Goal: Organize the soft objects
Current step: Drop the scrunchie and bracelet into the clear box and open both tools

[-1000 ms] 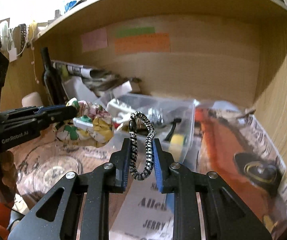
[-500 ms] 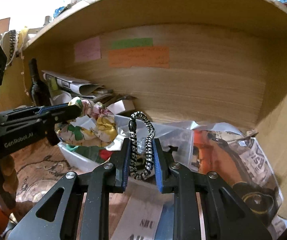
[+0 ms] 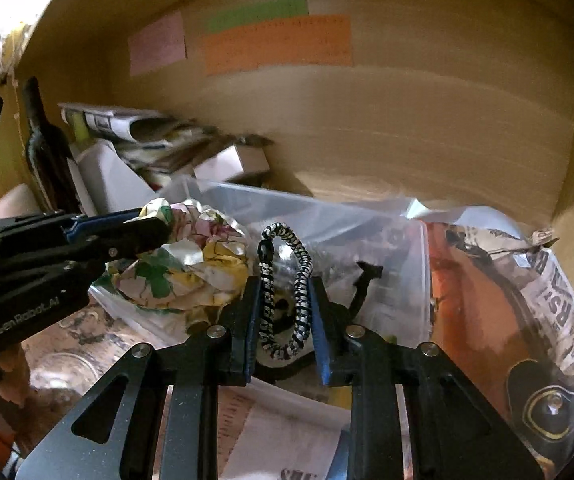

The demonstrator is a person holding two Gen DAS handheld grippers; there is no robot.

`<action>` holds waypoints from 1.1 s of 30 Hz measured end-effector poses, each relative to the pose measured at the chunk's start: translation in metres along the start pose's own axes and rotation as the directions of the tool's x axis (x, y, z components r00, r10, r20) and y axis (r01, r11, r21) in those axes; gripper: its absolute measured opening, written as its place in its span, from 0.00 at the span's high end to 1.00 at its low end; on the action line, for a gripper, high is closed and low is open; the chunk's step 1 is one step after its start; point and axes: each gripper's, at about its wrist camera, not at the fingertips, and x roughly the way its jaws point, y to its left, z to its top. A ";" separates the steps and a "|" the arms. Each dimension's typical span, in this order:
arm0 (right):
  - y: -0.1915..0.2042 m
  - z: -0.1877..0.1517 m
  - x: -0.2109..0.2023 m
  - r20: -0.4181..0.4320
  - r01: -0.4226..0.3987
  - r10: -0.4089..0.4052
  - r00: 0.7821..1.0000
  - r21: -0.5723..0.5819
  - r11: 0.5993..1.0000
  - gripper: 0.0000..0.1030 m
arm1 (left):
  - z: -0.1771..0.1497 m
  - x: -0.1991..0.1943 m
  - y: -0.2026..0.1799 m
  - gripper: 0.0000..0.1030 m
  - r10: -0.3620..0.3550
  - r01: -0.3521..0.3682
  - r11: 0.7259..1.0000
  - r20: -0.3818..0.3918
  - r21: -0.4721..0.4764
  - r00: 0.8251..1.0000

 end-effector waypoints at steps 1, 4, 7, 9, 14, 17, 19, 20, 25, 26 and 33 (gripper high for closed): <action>0.000 0.000 0.001 -0.005 0.008 -0.008 1.000 -0.003 1.000 0.77 | -0.001 0.004 0.001 0.85 0.001 -0.001 1.000 -0.008 0.001 1.000; 0.001 -0.002 0.004 -0.012 0.029 -0.029 0.999 -0.019 0.999 0.64 | -0.003 0.010 0.001 0.81 -0.010 0.010 1.000 -0.039 -0.001 0.999; 0.001 -0.003 0.005 -0.015 0.052 -0.053 0.998 -0.034 0.998 0.53 | -0.004 0.008 0.002 0.62 -0.005 0.005 1.000 -0.035 -0.001 0.999; 0.003 -0.003 0.003 -0.014 0.062 -0.062 0.998 -0.046 0.997 0.52 | -0.003 0.003 0.002 0.54 0.002 -0.002 1.000 -0.015 -0.002 1.000; 0.005 0.000 -0.008 0.016 0.058 -0.057 0.998 -0.047 0.997 0.44 | 0.002 -0.019 0.004 0.53 0.001 -0.001 1.000 0.047 -0.007 0.999; 0.008 0.004 -0.023 0.054 0.066 -0.063 0.997 -0.056 0.996 0.43 | 0.005 -0.037 0.004 0.52 -0.001 0.002 1.000 0.087 -0.011 0.996; 0.010 0.007 -0.034 0.079 0.057 -0.053 0.996 -0.055 0.997 0.43 | 0.006 -0.050 0.004 0.52 -0.003 0.004 1.000 0.118 -0.010 0.993; 0.010 0.009 -0.041 0.094 0.049 -0.044 0.995 -0.054 0.997 0.43 | 0.006 -0.057 0.004 0.52 -0.002 0.003 1.000 0.135 -0.008 0.991; 0.017 0.018 -0.079 0.180 0.032 -0.022 0.983 -0.056 0.998 0.43 | 0.010 -0.092 0.002 0.52 -0.008 0.010 1.000 0.220 -0.007 0.975; 0.018 0.019 -0.087 0.200 0.029 -0.018 0.980 -0.055 0.998 0.43 | 0.010 -0.099 0.002 0.51 -0.013 0.015 1.000 0.235 -0.008 0.972; 0.028 0.026 -0.138 0.321 -0.001 0.017 0.947 -0.051 0.999 0.42 | 0.008 -0.145 -0.002 0.40 -0.016 0.017 1.000 0.342 0.001 0.940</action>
